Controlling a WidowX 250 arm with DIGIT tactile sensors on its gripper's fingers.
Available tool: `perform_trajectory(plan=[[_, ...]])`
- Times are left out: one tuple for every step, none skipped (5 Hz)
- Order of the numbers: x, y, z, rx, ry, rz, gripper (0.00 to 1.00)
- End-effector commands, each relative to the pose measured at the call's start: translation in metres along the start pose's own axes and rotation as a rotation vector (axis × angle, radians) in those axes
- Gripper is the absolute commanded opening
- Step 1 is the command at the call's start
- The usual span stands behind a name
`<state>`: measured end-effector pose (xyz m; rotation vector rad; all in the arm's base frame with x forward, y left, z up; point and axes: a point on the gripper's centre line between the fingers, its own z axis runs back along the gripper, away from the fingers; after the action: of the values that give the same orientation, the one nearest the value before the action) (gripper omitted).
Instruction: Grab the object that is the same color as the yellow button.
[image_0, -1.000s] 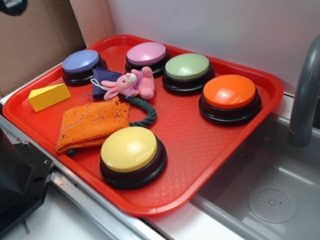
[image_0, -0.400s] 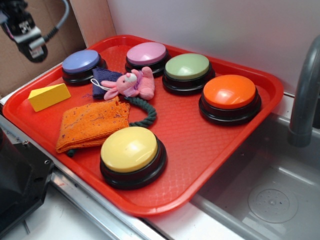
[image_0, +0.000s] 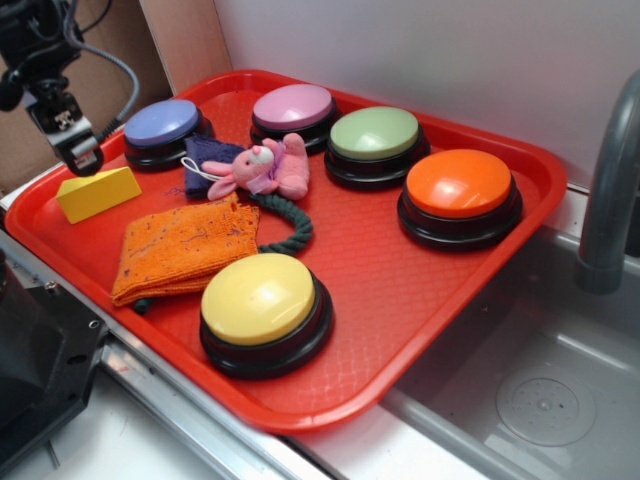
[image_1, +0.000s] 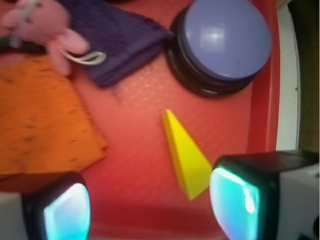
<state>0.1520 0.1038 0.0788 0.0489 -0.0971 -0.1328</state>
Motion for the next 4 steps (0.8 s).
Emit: perform_trajectory(plan=[[0.003, 0.017, -0.037, 0.032, 0.040, -0.041, 1.00], [0.003, 0.021, -0.046, 0.036, 0.067, -0.041, 1.00], [0.003, 0.019, -0.056, 0.035, 0.077, -0.038, 1.00], [0.003, 0.019, -0.060, 0.021, 0.063, -0.045, 0.74]])
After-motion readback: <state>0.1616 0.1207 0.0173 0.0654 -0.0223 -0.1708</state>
